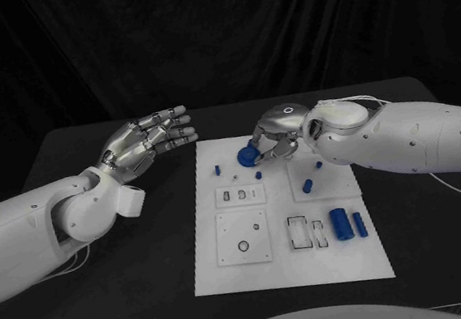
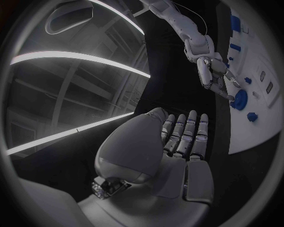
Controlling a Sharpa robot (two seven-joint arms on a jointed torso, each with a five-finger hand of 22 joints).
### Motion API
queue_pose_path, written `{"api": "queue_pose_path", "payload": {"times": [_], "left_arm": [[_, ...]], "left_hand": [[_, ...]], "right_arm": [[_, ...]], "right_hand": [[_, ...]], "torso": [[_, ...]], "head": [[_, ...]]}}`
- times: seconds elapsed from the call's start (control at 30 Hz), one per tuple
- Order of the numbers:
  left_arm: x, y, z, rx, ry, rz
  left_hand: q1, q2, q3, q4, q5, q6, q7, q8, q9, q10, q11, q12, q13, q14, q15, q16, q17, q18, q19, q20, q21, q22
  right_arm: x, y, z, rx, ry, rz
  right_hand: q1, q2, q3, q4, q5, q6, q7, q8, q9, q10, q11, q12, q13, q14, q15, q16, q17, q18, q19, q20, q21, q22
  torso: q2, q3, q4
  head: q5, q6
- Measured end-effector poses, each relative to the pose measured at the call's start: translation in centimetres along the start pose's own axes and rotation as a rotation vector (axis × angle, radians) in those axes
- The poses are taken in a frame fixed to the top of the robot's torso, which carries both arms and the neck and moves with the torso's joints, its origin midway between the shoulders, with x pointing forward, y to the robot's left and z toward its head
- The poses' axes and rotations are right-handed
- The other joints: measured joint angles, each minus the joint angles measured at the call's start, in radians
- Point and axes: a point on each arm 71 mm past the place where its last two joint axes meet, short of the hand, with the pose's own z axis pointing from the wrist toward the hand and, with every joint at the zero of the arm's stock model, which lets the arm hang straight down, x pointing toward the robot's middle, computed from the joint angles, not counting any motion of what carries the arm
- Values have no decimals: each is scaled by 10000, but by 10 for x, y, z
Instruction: Assemble the parts on the task board
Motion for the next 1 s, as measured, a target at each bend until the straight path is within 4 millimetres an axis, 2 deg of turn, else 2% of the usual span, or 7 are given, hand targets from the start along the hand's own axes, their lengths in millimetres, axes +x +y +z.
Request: {"api": "queue_pose_path", "payload": {"times": [0.17,0.37,0.43,0.57,0.67,0.87,1.0], "left_arm": [[0,0,0,-4,-1,0],[-1,0,-1,-8,-10,1],[-1,0,-1,-10,-13,1],[-1,0,-1,-12,-21,2],[-2,0,-2,-15,-41,10],[-3,0,-2,-22,-65,19],[-3,0,-2,-28,-73,23]], "left_hand": [[0,0,0,0,0,0,0,0,0,0,0,0,0,0,0,0,0,0,0,0,0,0],[0,0,9,-9,0,0,0,0,0,0,0,0,0,0,0,0,0,-1,0,0,0,1],[0,0,28,-28,0,0,0,0,0,0,0,0,0,0,0,0,0,-1,0,0,0,1],[0,0,28,-28,0,0,0,0,0,0,0,0,0,0,0,0,0,0,0,0,0,1],[0,0,28,-28,0,0,0,0,0,0,0,0,0,0,0,0,0,0,0,0,0,1],[0,0,56,0,0,0,0,0,0,0,0,0,0,-36,-36,0,0,-1,0,0,0,2],[0,0,55,0,0,0,0,0,0,0,0,0,0,-36,-36,0,0,0,0,0,0,2]], "right_arm": [[0,-3,-3,21,-42,5],[-1,-8,-10,55,-216,52],[-1,-12,-14,93,-331,69],[-2,-18,-24,164,-588,126],[-4,-26,-37,254,-904,222],[-20,-44,-69,524,-1875,433],[-26,-56,-90,826,-2421,649]], "right_hand": [[-40,-41,0,0,-44,356,-53,172,140,4,-74,0,0,6,-68,0,0,0,0,0,0,0],[34,-19,71,-72,8,422,-89,216,276,-32,-110,0,-1,2,-74,0,0,1,-28,-29,0,0],[345,11,191,-192,524,262,-109,151,308,4,-147,0,-1,7,-137,0,0,1,0,-73,0,0],[856,21,351,-478,1270,-132,-128,-89,295,4,-146,0,-1,7,-138,0,0,0,0,-74,0,-1],[1037,-5,410,-607,1426,-261,-160,-174,244,-15,-165,0,-1,7,-138,0,0,0,0,-73,0,-1],[1058,-26,415,-611,1350,-296,-196,-212,236,-16,-239,0,-1,8,-207,0,0,0,-1,-145,0,7],[1258,-95,414,-611,1739,-246,-246,-212,224,2,-290,0,-2,1,-289,0,0,0,-16,-236,0,7]], "torso": [[-11,4,8],[-15,-7,-6],[-15,-8,-10],[-15,-9,-12],[-15,-9,-11],[-12,-7,-4],[-12,-7,-7]], "head": [[-2,62],[28,155],[33,180],[35,206],[39,223],[-1,287],[-28,314]]}}
